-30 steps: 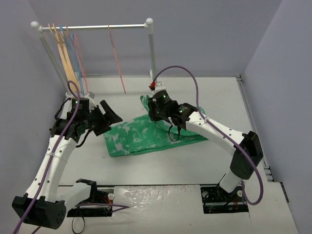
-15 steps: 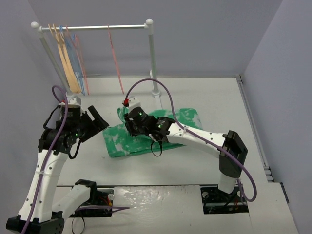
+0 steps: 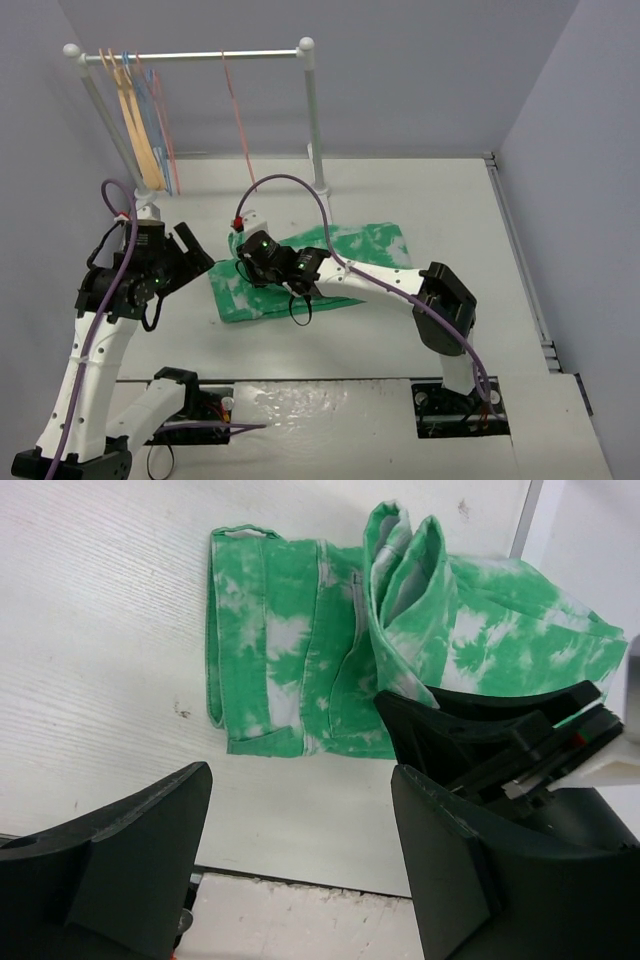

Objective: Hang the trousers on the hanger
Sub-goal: Fold the trousers at the center of the board.

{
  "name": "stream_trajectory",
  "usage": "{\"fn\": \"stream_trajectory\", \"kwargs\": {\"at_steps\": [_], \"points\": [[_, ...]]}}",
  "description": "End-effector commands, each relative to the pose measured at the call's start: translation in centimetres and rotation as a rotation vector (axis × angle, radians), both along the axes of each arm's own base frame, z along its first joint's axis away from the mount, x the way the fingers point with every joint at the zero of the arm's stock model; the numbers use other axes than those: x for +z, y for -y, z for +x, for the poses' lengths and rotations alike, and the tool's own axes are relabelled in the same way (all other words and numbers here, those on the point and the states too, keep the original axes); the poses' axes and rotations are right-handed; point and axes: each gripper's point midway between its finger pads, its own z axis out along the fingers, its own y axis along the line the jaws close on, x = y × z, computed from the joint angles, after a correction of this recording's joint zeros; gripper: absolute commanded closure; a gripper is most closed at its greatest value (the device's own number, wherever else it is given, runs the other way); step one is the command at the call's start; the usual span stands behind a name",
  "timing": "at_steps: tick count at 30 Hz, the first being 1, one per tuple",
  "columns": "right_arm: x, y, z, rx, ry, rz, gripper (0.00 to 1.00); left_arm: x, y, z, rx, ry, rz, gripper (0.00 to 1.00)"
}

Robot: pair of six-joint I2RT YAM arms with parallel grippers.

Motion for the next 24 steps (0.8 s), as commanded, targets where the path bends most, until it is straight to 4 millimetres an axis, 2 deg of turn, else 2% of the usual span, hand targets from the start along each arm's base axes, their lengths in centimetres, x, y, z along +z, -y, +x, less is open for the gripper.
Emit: {"fn": "stream_trajectory", "kwargs": {"at_steps": [1,5,10,12,15,19,21,24], "points": [[5.6,-3.5,0.5,0.015,0.077,0.177,1.00,0.9,-0.4,0.3,0.006,0.037,0.018,0.30],[4.8,-4.6,0.1,0.053,0.060,0.188,1.00,0.5,-0.6,0.2,0.012,0.033,0.028,0.30],[1.7,-6.4,-1.3,0.142,-0.013,0.180,0.89,0.0,-1.2,0.0,0.026,0.028,0.056,0.30],[1.1,-7.0,-2.4,0.202,-0.037,0.179,0.86,-0.2,-1.3,-0.1,0.030,0.025,0.058,0.30],[0.6,-6.9,-3.0,0.237,-0.049,0.168,0.64,-0.3,-1.1,0.0,0.028,0.024,0.049,0.30],[1.6,-5.4,-2.1,0.213,-0.018,0.157,0.35,-0.5,-1.2,0.1,0.029,0.024,0.055,0.30],[3.9,-2.8,-1.0,0.176,0.012,0.160,0.22,-0.9,-1.0,0.5,0.012,0.015,0.059,0.30],[5.8,1.2,1.8,0.080,0.048,0.144,0.20,-1.6,-0.6,1.1,-0.008,-0.001,0.052,0.30]]}}
